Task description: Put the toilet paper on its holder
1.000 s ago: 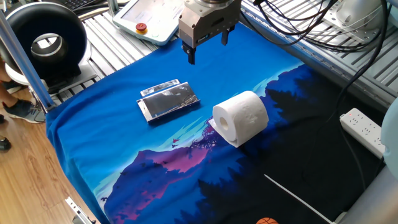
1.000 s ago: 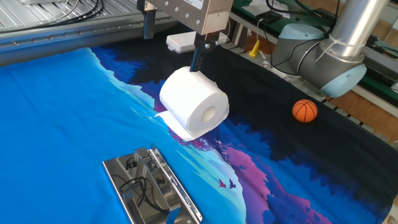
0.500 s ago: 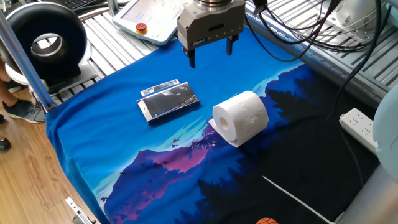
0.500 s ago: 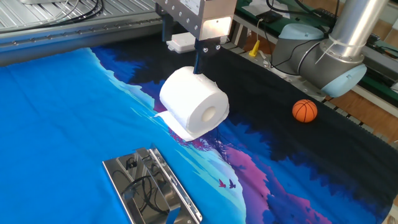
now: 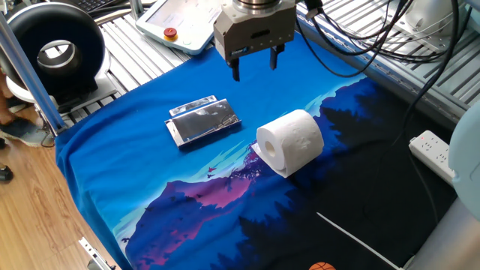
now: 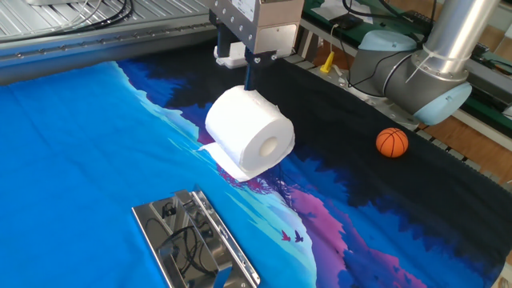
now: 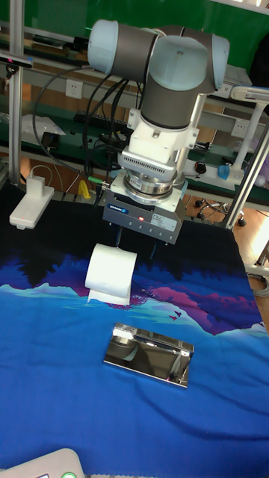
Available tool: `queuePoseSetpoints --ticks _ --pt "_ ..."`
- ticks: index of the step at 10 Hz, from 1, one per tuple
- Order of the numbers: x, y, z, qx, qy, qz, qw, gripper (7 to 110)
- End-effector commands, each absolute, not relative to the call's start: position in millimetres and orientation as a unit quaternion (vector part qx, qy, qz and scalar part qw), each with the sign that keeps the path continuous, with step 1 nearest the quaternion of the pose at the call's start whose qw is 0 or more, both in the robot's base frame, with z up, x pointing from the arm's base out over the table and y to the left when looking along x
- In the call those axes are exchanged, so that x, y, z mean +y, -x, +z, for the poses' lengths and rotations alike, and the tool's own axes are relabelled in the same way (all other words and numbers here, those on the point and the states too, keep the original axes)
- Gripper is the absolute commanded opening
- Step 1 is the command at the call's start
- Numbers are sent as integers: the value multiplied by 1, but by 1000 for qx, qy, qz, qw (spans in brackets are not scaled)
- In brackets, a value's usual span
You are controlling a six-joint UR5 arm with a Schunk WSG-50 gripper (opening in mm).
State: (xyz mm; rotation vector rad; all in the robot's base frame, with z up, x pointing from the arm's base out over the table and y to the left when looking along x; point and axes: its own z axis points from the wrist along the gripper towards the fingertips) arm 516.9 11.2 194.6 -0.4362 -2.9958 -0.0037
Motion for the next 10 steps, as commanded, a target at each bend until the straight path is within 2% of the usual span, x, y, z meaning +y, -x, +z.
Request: queuePoseSetpoints --ticks 1,7,10 --pt "14 -517 196 -987 147 -7 57 7" --pt "-2 -515 201 -989 134 28 51 7" --pt "-3 -524 201 -992 122 31 33 7"
